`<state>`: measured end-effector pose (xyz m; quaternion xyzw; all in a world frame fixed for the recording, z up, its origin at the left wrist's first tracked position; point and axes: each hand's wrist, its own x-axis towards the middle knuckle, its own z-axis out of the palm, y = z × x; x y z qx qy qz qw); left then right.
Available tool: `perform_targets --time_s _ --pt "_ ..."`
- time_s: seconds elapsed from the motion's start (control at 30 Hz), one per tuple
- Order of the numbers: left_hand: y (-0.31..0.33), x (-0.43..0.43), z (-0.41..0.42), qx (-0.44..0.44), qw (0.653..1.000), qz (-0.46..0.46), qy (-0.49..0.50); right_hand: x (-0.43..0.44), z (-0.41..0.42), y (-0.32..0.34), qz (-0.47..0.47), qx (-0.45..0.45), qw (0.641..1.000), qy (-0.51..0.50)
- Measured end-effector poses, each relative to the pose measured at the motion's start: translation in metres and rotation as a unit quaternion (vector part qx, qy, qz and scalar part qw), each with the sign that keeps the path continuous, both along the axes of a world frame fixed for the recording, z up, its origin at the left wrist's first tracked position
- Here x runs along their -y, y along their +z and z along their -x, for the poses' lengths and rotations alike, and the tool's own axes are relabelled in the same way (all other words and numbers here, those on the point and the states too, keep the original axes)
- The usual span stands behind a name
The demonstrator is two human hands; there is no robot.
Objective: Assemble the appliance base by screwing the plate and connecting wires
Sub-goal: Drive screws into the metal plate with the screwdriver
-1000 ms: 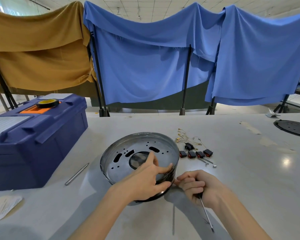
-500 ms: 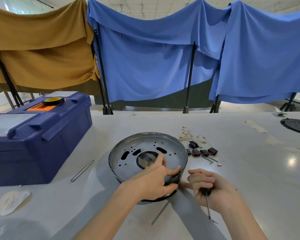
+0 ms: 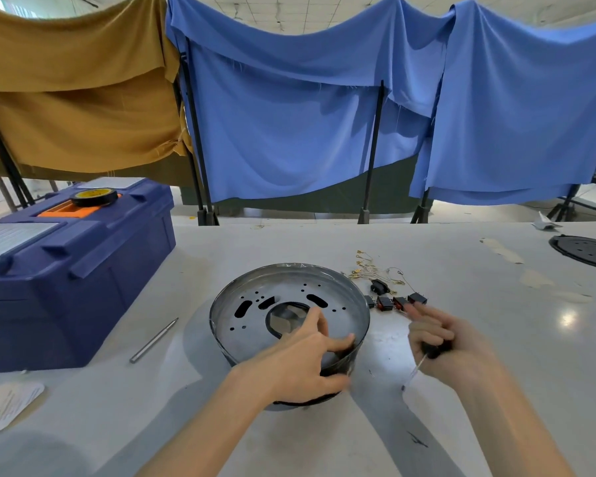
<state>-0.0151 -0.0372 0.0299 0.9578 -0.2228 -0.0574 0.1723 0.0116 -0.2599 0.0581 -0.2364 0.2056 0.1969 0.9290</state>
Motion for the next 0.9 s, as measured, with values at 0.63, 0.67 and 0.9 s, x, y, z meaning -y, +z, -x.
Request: perform_targets --time_s 0.63,0.67,0.9 --pt "0.010 0.007 -0.027 0.111 0.985 -0.124 0.044 -0.050 -0.043 0.028 0.213 0.258 0.907 -0.257" --pt "0.009 0.007 -0.030 0.106 0.988 -0.098 0.050 -0.051 -0.044 0.027 0.224 0.270 0.901 -0.257" --pt "0.003 0.007 -0.042 0.026 0.997 0.067 0.040 -0.058 -0.047 0.021 0.272 0.311 0.878 -0.243"
